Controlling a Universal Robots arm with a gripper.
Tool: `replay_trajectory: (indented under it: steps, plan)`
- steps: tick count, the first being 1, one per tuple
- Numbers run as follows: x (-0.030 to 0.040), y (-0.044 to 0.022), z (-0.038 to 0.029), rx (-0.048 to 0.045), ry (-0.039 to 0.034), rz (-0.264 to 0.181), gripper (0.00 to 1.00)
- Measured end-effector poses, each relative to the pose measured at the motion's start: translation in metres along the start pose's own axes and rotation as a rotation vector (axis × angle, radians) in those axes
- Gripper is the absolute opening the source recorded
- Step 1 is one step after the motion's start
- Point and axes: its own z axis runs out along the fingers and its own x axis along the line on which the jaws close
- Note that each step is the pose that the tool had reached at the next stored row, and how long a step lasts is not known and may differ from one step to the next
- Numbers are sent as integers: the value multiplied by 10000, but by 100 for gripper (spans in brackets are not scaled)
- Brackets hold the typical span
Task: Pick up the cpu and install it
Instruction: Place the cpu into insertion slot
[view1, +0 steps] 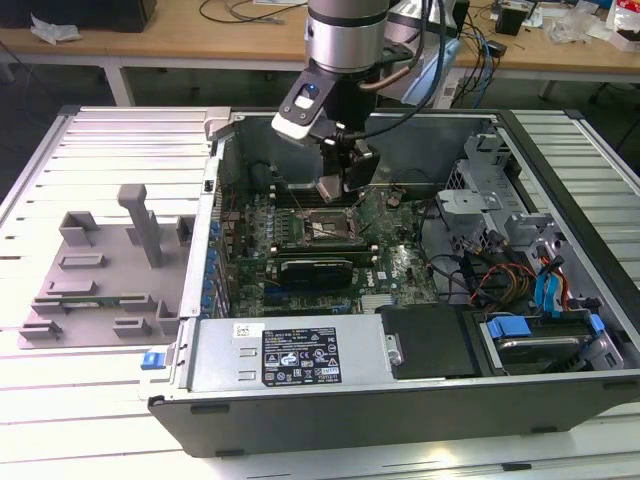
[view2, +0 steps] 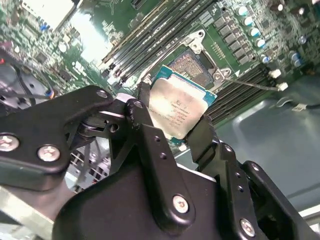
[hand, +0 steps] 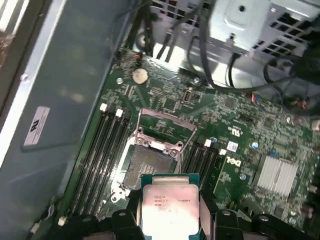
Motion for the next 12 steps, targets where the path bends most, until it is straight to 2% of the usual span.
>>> replay_trajectory:
  steps: [1,6,7,9,12]
  plan:
    - [0,0,0,5,-9,181,55]
    - [0,0,7,51,-99,2004,55]
    - [0,-1,6,56,-108,2149,55]
    - [1,-1,18,39,-107,2154,55]
    - [3,-7,68,-49,-124,2137,55]
